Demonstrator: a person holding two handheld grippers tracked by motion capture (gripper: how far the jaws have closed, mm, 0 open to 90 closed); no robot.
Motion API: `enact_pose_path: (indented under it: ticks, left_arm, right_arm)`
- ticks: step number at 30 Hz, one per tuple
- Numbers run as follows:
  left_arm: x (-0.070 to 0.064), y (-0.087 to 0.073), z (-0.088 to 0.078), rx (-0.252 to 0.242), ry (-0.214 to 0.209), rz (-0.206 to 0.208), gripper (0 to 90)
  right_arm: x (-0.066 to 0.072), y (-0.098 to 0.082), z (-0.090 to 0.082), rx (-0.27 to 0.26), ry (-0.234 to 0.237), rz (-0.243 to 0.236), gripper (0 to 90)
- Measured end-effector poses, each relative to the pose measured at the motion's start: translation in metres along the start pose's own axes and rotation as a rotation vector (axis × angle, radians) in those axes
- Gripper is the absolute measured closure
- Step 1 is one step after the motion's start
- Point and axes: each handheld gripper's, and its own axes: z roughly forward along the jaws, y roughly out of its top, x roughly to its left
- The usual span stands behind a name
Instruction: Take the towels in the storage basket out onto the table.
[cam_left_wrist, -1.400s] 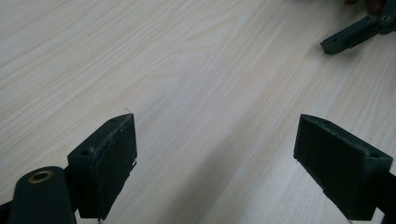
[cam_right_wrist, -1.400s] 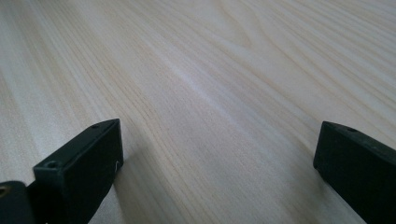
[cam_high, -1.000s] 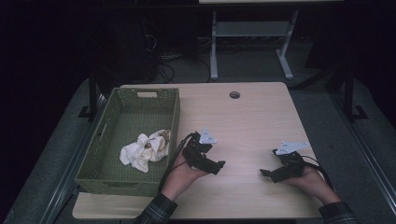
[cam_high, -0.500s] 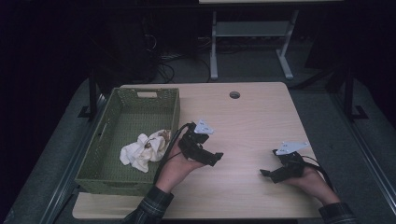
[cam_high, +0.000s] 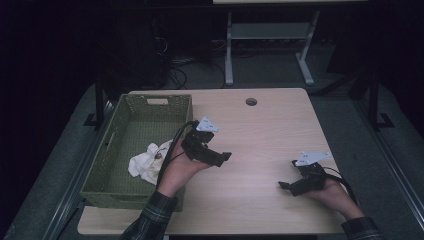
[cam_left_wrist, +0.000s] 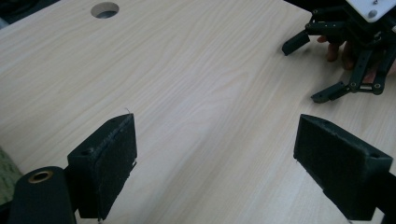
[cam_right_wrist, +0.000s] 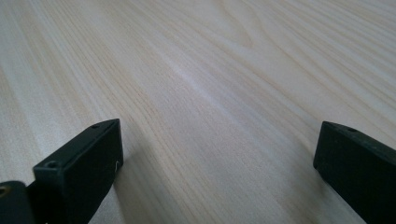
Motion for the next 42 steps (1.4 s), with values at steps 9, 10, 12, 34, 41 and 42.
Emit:
enact_pose_path:
  ticks: [9, 10, 12, 34, 41, 42]
  left_arm:
    - [0.019, -0.004, -0.013, -0.012, 0.032, -0.027, 12.6]
    - [0.019, -0.004, -0.013, -0.012, 0.032, -0.027, 12.7]
    - [0.022, -0.005, -0.015, -0.008, 0.038, -0.031, 12.7]
    - [0.061, -0.028, -0.052, -0.024, 0.157, -0.091, 12.9]
    - [0.075, -0.04, -0.065, -0.025, 0.2, -0.128, 13.0]
    - [0.079, -0.043, -0.068, -0.022, 0.212, -0.133, 13.0]
  right_arm:
    - [0.0, 0.0, 0.0, 0.0, 0.0, 0.0, 0.9]
    - [0.0, 0.0, 0.0, 0.0, 0.0, 0.0, 0.9]
    - [0.0, 0.0, 0.0, 0.0, 0.0, 0.0, 0.9]
    - [0.0, 0.0, 0.0, 0.0, 0.0, 0.0, 0.9]
    - [0.0, 0.0, 0.0, 0.0, 0.0, 0.001, 0.9]
    - [0.0, 0.0, 0.0, 0.0, 0.0, -0.001, 0.9]
